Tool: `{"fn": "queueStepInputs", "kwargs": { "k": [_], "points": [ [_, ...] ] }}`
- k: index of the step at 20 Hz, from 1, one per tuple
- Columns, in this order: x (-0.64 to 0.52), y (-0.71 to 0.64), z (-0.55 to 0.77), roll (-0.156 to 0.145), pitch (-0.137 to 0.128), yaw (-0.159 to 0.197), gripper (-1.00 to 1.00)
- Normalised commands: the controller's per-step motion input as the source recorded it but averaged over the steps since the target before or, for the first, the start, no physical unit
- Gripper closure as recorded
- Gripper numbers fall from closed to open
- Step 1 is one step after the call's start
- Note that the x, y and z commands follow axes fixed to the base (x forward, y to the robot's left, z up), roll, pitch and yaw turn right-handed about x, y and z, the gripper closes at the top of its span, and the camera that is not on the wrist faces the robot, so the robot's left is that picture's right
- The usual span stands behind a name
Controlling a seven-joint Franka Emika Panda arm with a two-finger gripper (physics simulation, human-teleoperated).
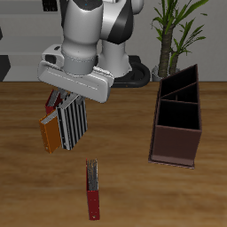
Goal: Place the striped book into the left desk caddy's back compartment
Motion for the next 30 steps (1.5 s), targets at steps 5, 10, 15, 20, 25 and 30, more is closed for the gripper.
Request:
{"fn": "queueStepInputs", "kwargs": {
  "k": [5, 10, 15, 20, 25, 30],
  "points": [
    [-0.67, 0.38, 0.54, 0.031, -0.080, 0.025, 1.00],
    [-0.45, 0.38, 0.26, 0.037, -0.045, 0.025, 1.00],
    [-0.45, 0.39, 0.15, 0.043, -0.024, 0.015, 1.00],
    [-0.57, 0.49, 0.07, 0.044, -0.028, 0.024, 1.00],
    [-0.47, 0.25, -0.05, -0.053, -0.006, -0.006, 1.00],
    [-0.28, 0.05, -0.06, -0.058, 0.016, -0.026, 1.00]
  ]
}}
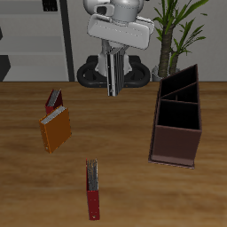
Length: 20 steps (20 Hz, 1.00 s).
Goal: Place the striped book into the left desk caddy's back compartment
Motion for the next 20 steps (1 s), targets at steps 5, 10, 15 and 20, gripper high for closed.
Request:
{"fn": "queueStepInputs", "kwargs": {
  "k": [5, 10, 15, 20],
  "points": [
    [-0.46, 0.21, -0.05, -0.042, -0.014, -0.021, 1.00],
    [-0.46, 0.45, -0.15, 0.075, -0.007, 0.034, 1.00],
    [-0.40, 0.52, -0.11, 0.092, -0.032, 0.061, 1.00],
    [-0.16, 0.37, -0.03, 0.056, -0.007, 0.030, 1.00]
  ]
}}
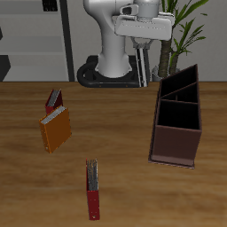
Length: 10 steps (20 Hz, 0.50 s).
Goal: Place the striped book into the left desk caddy's back compartment
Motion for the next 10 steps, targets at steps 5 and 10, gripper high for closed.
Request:
{"fn": "queueStepInputs", "kwargs": {
  "k": [5, 10],
  "points": [
    [0.02, 0.18, 0.00, 0.026, -0.001, 0.009, 1.00],
    [0.11, 0.22, 0.06, 0.027, -0.006, -0.003, 1.00]
  ]
}}
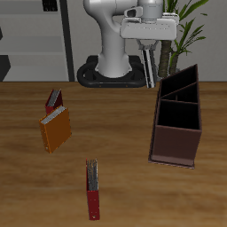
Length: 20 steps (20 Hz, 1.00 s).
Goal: Place the striped book into the left desk caddy's back compartment
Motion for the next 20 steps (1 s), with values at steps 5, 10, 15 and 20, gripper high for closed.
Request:
{"fn": "queueStepInputs", "kwargs": {
  "k": [5, 10, 15, 20],
  "points": [
    [0.20, 0.25, 0.07, 0.008, 0.004, -0.018, 1.00],
    [0.16, 0.26, 0.09, 0.015, -0.012, 0.013, 1.00],
    [0.11, 0.17, 0.03, 0.013, 0.011, -0.010, 1.00],
    [0.10, 0.17, 0.02, 0.025, 0.007, 0.013, 1.00]
  ]
}}
